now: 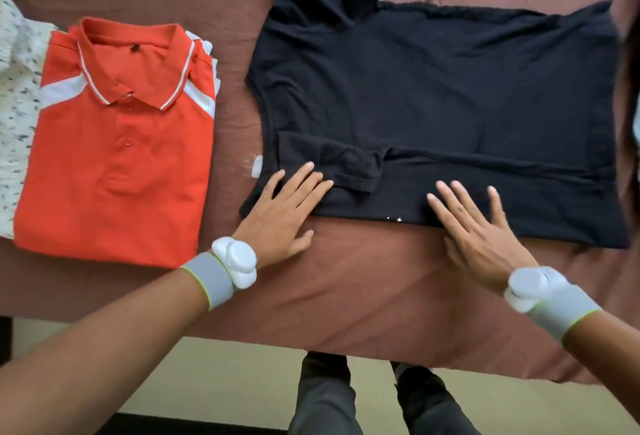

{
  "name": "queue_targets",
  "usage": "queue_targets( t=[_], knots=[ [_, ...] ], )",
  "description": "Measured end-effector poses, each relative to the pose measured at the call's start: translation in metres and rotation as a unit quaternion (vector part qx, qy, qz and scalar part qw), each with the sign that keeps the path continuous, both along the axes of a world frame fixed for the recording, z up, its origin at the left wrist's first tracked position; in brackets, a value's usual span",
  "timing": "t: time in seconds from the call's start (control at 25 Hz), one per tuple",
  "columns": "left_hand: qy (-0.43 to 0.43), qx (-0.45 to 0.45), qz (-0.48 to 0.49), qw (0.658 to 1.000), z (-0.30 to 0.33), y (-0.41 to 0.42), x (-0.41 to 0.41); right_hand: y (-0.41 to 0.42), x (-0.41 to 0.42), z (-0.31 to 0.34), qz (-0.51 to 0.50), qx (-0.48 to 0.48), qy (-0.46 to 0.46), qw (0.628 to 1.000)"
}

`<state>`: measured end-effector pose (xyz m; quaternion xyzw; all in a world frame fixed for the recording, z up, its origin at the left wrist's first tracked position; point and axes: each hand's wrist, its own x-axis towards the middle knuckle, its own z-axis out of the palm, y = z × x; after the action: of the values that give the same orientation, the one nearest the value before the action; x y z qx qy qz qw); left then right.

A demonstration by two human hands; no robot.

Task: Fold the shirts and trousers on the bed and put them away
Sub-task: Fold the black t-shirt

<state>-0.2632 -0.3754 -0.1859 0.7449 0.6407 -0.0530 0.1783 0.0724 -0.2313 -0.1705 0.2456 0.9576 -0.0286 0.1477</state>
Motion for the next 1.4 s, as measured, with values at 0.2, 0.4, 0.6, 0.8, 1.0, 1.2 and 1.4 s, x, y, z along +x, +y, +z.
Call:
queue_targets(
  t=[0.2, 0.4, 0.6, 0.8, 1.0, 1.2, 1.4],
  knots=[
    [0.035, 0.093, -0.037, 0.994, -0.021, 0.011, -0.012, 0.017, 0.029, -0.02, -0.071, 0.011, -0.041, 0.997],
    [-0.024, 0.098, -0.129, 0.986, -0.014, -0.001, -0.033, -0.009, 0.035, -0.016, -0.055, 0.002, -0.016, 0.998],
    [-0.05, 0.055, -0.145, 0.987, 0.017, -0.024, -0.027, -0.04, 0.044, 0.011, -0.064, -0.093, -0.026, 0.993],
    [-0.128, 0.08, 0.171, 0.974, 0.021, 0.079, -0.059, 0.051, 0.007, 0.026, -0.117, -0.079, 0.092, 0.986],
    [0.003, 0.045, 0.166, 0.985, 0.015, 0.208, -0.085, 0.18, -0.054, 0.012, -0.235, -0.024, 0.026, 0.971],
    [0.148, -0.035, 0.061, 0.986, 0.006, 0.294, -0.103, 0.223, -0.065, -0.002, -0.231, 0.03, -0.094, 0.968],
    [0.076, -0.048, -0.06, 0.994, 0.012, 0.315, -0.111, 0.226, -0.053, 0.0, -0.12, 0.087, 0.013, 0.989]
  ],
)
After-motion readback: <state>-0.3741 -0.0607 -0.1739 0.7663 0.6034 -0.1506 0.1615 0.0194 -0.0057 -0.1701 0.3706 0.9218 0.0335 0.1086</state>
